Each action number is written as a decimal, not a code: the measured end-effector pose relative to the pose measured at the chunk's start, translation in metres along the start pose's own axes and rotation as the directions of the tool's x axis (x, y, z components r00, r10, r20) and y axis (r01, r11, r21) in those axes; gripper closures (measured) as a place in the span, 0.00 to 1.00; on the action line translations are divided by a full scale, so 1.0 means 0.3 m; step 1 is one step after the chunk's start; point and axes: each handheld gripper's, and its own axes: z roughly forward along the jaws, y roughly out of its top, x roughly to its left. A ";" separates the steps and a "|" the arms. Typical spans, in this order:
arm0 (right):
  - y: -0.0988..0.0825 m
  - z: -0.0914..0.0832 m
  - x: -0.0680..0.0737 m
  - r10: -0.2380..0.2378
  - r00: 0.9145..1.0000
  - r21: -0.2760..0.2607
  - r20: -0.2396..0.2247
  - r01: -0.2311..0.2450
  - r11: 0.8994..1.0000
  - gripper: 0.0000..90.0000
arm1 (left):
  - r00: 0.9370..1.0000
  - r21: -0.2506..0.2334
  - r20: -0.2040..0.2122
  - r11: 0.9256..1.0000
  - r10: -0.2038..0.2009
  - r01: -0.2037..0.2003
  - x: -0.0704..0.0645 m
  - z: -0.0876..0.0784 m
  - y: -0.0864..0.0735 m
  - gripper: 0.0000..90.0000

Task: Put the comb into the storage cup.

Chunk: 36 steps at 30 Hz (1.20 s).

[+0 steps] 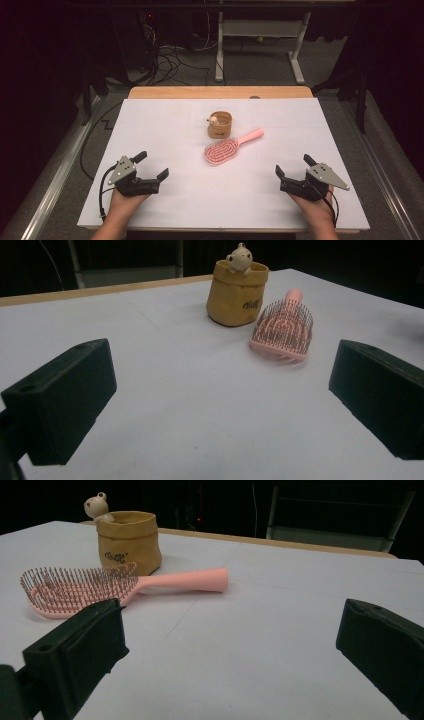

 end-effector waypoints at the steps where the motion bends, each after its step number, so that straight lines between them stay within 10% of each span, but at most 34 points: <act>1: 0.000 -0.001 0.001 0.001 1.000 -0.002 0.002 -0.001 1.000 0.00 | 1.000 -0.001 -0.001 1.000 0.000 0.000 -0.001 0.000 0.000 0.00; 18: 0.003 0.001 0.013 -0.005 0.999 0.024 -0.043 0.006 1.000 0.04 | 1.000 -0.011 -0.005 1.000 0.000 0.000 0.001 -0.002 0.001 0.00; 36: 0.010 0.023 0.060 -0.040 0.987 0.078 -0.156 0.053 0.996 0.56 | 1.000 -0.018 -0.012 1.000 0.014 -0.014 0.005 0.000 -0.001 0.00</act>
